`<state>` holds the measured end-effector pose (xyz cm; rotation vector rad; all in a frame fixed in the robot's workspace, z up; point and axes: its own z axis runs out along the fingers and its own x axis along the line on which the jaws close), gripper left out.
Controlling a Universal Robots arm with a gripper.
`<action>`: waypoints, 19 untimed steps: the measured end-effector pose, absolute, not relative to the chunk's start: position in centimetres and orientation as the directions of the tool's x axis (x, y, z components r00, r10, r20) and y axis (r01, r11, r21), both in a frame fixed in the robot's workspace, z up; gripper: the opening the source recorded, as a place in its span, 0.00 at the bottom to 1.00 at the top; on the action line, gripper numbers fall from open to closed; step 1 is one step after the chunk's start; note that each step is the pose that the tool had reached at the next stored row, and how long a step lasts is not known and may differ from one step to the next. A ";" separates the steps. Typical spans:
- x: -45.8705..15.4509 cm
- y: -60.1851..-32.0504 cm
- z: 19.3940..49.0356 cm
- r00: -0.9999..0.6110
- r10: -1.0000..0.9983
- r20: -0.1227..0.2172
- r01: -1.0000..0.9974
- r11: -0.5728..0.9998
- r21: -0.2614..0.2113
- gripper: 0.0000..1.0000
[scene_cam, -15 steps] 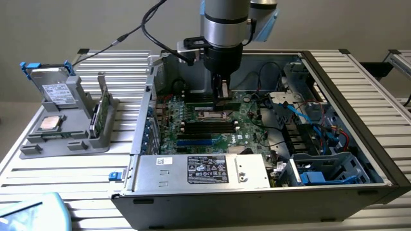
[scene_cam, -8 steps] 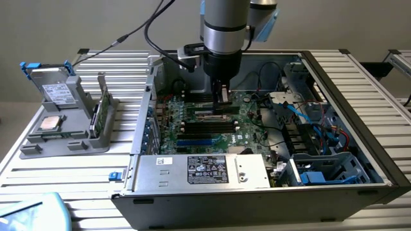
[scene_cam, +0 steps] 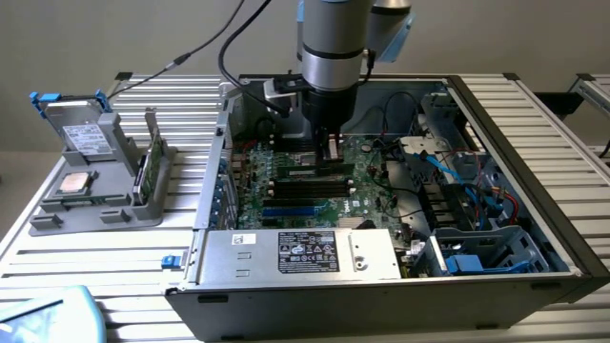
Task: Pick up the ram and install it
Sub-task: 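Insert the ram into the slot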
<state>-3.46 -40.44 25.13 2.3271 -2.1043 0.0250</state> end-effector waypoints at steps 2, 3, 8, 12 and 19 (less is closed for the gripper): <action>-3.5 -40.4 24.8 0.105 -0.994 0.015 -0.994 -0.105 -0.007 0.14; -3.5 -40.4 24.6 0.107 -0.994 0.015 -0.994 -0.107 -0.007 0.14; -3.5 -40.4 24.2 0.119 -0.993 0.014 -0.993 -0.119 0.017 0.14; -3.5 -40.4 23.9 0.127 -0.992 0.012 -0.991 -0.126 0.037 0.14; -3.5 -40.4 23.7 0.126 -0.992 0.013 -0.991 -0.126 0.040 0.14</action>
